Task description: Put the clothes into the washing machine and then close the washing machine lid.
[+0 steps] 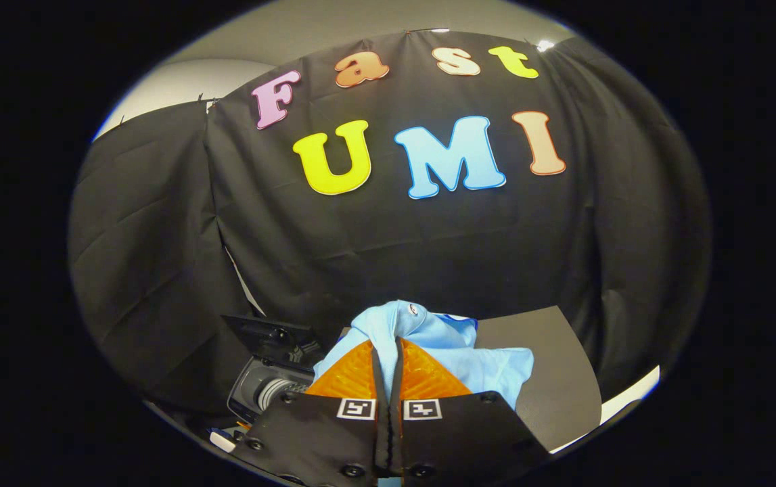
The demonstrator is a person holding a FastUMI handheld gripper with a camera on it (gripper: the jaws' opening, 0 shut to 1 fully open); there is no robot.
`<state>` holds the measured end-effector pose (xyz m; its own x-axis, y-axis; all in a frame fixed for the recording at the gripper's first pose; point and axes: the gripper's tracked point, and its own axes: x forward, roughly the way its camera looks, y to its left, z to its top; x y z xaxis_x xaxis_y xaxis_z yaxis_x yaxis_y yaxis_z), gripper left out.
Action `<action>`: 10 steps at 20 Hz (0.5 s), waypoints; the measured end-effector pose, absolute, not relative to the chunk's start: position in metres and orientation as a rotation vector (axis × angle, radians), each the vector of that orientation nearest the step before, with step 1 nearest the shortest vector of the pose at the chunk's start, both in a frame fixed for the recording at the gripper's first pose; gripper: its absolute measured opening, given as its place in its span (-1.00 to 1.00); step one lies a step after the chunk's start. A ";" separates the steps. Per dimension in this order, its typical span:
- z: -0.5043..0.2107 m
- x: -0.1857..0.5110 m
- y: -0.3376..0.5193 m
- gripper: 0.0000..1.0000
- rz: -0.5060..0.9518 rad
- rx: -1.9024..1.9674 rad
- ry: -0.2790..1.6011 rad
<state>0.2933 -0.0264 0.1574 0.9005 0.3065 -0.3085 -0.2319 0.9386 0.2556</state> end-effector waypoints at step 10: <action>0.186 0.288 -0.009 -0.98 0.319 0.181 0.281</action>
<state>0.2881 -0.0094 0.1855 0.9112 0.3331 -0.2424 -0.2832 0.9338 0.2188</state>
